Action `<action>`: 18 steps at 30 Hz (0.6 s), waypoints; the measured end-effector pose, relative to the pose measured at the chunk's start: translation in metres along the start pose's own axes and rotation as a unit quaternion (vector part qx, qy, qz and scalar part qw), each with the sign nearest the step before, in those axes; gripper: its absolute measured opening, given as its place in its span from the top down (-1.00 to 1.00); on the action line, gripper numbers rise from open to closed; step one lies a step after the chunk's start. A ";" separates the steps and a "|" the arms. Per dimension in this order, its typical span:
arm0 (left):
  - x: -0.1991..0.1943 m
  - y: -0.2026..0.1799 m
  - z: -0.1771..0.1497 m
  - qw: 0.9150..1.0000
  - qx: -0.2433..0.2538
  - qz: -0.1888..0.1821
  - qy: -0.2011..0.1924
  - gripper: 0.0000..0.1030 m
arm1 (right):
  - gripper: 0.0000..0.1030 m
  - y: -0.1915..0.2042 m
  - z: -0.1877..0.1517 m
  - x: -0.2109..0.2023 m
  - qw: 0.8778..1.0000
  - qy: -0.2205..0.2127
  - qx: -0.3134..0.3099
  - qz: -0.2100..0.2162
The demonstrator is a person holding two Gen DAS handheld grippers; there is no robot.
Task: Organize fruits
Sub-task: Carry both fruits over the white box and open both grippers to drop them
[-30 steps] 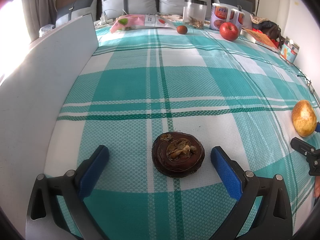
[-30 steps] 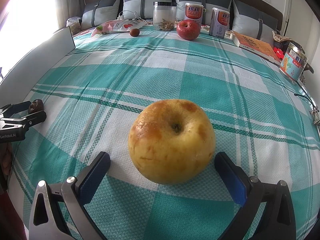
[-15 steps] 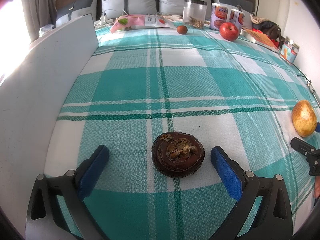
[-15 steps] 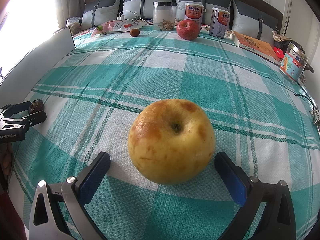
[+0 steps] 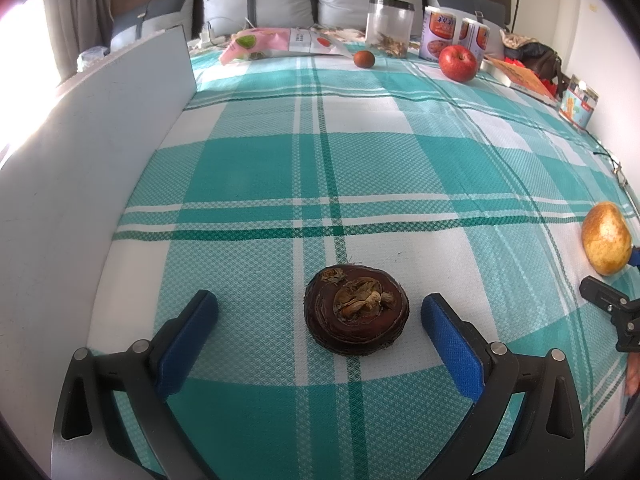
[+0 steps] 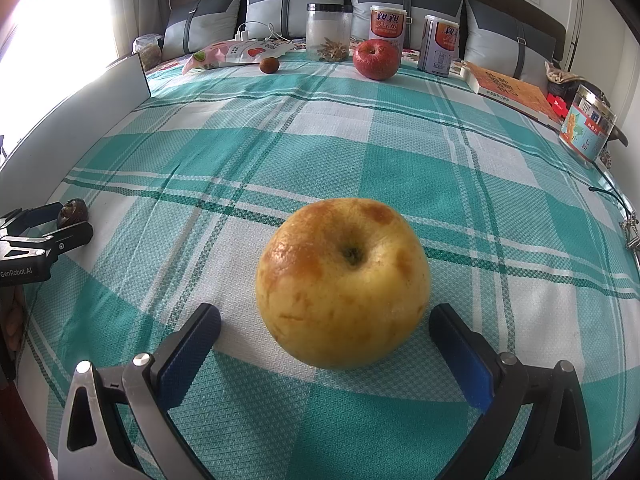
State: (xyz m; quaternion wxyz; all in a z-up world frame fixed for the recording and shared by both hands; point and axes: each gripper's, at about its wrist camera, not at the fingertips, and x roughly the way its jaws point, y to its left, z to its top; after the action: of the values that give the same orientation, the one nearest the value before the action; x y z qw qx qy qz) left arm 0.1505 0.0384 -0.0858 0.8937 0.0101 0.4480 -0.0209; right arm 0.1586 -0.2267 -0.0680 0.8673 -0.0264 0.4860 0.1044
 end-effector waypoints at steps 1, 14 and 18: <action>-0.001 0.002 0.002 1.000 0.005 -0.014 0.012 -0.97 | -1.00 -0.001 -0.001 -0.002 1.000 -0.001 0.003 0.005; -0.014 -0.021 0.001 0.999 0.045 -0.017 0.006 0.11 | -0.66 -0.016 0.013 -0.017 0.996 0.016 0.081 0.035; -0.026 -0.013 -0.001 0.999 0.023 -0.040 0.027 0.11 | -0.31 -0.010 0.022 -0.011 0.998 0.041 0.054 0.011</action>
State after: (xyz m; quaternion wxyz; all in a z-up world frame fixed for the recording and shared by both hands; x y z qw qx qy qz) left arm 0.1330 0.0264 -0.0656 0.8791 0.0136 0.4717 -0.0670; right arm 0.1736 -0.2348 -0.0476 0.8454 0.0217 0.5267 0.0864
